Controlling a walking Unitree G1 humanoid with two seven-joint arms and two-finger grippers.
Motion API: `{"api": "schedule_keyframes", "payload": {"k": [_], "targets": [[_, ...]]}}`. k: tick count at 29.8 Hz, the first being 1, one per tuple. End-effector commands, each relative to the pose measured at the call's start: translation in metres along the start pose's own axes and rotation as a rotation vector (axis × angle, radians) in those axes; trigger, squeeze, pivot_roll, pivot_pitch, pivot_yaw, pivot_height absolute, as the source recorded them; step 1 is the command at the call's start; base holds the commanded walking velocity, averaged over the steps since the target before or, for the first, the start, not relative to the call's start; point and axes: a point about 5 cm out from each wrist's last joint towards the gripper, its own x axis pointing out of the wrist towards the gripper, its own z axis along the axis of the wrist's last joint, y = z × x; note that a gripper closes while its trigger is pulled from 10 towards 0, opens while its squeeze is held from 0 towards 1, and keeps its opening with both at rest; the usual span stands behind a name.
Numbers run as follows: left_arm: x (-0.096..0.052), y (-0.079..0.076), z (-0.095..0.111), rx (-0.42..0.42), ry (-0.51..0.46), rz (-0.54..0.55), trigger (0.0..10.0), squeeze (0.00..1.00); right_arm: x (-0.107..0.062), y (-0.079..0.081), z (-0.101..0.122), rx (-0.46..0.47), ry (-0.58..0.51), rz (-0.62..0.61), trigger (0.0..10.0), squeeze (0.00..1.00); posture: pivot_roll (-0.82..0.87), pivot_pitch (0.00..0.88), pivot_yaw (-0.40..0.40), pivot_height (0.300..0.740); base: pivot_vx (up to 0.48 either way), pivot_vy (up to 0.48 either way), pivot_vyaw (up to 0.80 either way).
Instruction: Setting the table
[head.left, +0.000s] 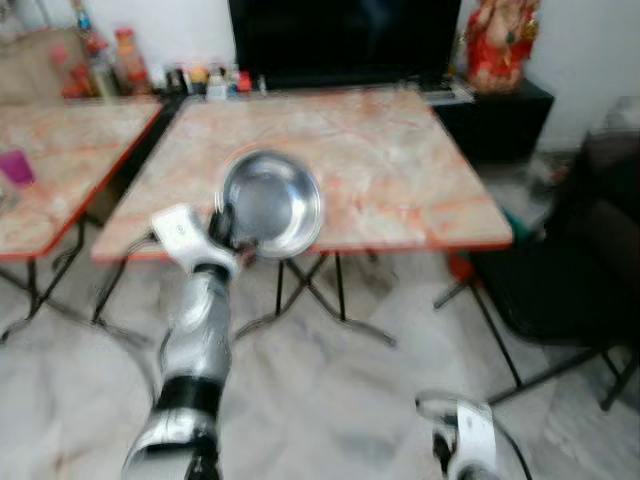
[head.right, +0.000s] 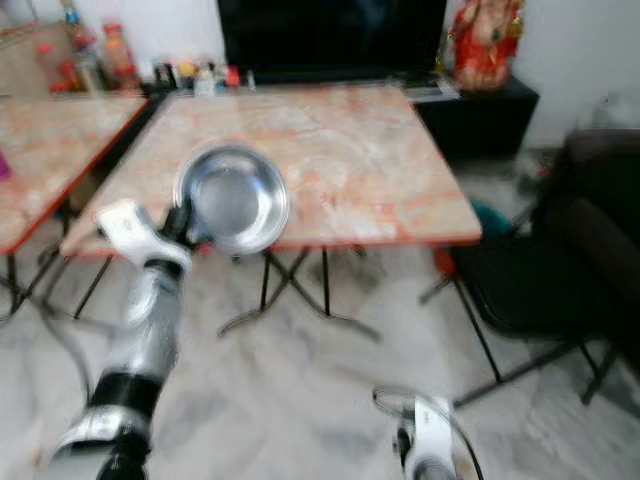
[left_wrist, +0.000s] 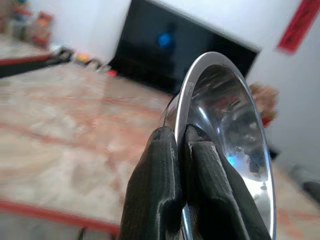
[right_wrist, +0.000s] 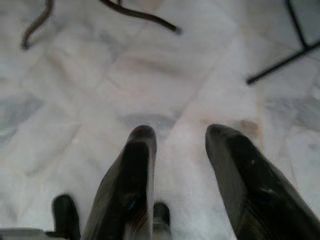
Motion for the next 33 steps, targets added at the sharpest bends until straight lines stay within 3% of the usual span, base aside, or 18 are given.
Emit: {"api": "schedule_keyframes", "payload": {"k": [1,20,28,33], "targets": [[0.0033,-0.0033,0.0049,-0.002,-0.017,-0.014,10.0,0.00,0.0011,0.0018,0.0043,0.000,-0.014,0.004,10.0,0.00,0.00,0.000,0.016,0.740,0.311,0.000,0.00],[0.0060,-0.0065,0.0039,-0.009,-0.009,-0.026,10.0,0.00,0.0013,0.0061,0.0053,-0.030,-0.026,0.025,10.0,0.00,0.00,0.000,0.032,0.740,0.320,0.000,-0.09],[0.0069,-0.0046,0.0063,-0.013,-0.019,-0.011,10.0,0.00,0.0013,0.0090,0.0061,-0.028,-0.034,0.046,10.0,0.00,0.00,0.000,0.025,0.740,0.322,0.000,0.72],[0.0070,-0.0043,0.0068,-0.014,-0.021,-0.009,10.0,0.00,0.0014,0.0073,0.0056,-0.007,-0.028,0.034,10.0,0.00,0.00,0.000,0.025,0.740,0.321,0.000,0.00]]}}
